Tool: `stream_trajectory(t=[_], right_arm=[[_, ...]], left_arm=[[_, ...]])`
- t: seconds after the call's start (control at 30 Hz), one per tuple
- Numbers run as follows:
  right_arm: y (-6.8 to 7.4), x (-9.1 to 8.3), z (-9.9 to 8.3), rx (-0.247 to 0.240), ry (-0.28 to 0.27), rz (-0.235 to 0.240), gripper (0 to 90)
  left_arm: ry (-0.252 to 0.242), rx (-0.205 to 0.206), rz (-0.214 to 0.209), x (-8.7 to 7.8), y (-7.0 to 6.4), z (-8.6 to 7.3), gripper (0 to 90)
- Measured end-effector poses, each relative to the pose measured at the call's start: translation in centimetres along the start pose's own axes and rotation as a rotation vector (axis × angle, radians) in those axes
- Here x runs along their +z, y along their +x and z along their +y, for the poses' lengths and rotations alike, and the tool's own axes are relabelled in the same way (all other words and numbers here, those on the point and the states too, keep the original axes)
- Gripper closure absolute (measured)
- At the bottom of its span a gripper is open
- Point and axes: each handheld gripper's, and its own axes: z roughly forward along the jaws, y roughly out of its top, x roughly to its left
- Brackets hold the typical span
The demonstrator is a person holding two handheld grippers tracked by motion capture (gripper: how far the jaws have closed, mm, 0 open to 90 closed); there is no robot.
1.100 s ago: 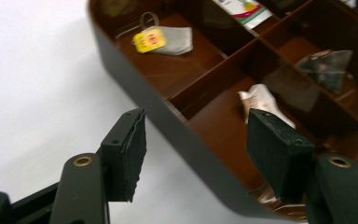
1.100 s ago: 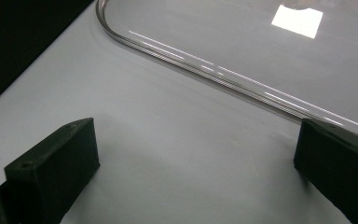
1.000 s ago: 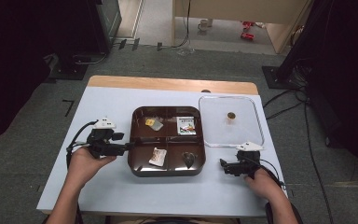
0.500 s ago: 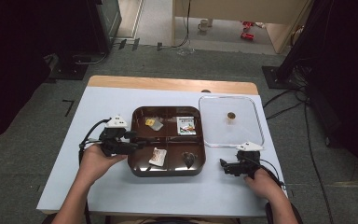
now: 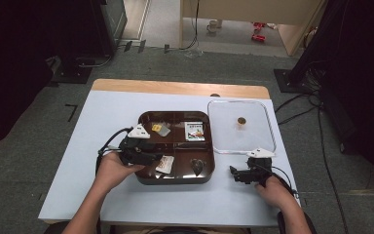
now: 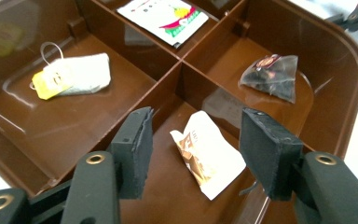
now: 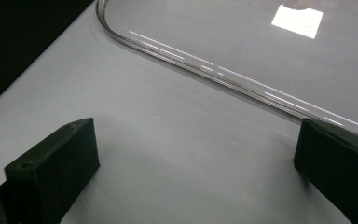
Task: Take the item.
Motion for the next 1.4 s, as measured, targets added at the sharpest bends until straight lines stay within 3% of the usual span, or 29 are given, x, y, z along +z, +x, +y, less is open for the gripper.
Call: stream_trajectory(t=[0.23,0.3,0.53,0.6,0.83,0.97,1.17,1.4], right_arm=[[0.0,0.0,0.0,0.0,0.0,0.0,0.0],[0.0,0.0,0.0,0.0,0.001,0.0,0.0],[0.0,0.0,0.0,-0.001,0.001,0.0,0.0],[0.0,0.0,0.0,0.0,0.001,0.0,0.0],[0.0,0.0,0.0,0.0,0.001,0.0,0.0],[0.0,0.0,0.0,-0.001,0.001,0.0,0.0],[0.0,0.0,0.0,-0.001,0.001,0.0,0.0],[0.0,0.0,0.0,0.0,0.002,0.0,0.0]], left_arm=[[0.049,0.023,0.013,1.9,0.0,0.0,46.4],[0.09,0.01,0.028,2.6,0.1,0.0,48.3],[0.116,0.02,0.037,3.8,0.0,0.0,50.1],[0.144,0.018,0.052,4.2,0.0,0.0,50.2],[0.178,-0.007,0.063,4.5,0.0,0.1,54.4],[0.246,0.011,0.091,5.1,-0.3,0.3,56.5],[0.294,0.001,0.096,5.5,-0.3,0.4,58.7],[0.308,-0.009,0.068,5.6,-0.2,0.5,62.3]])
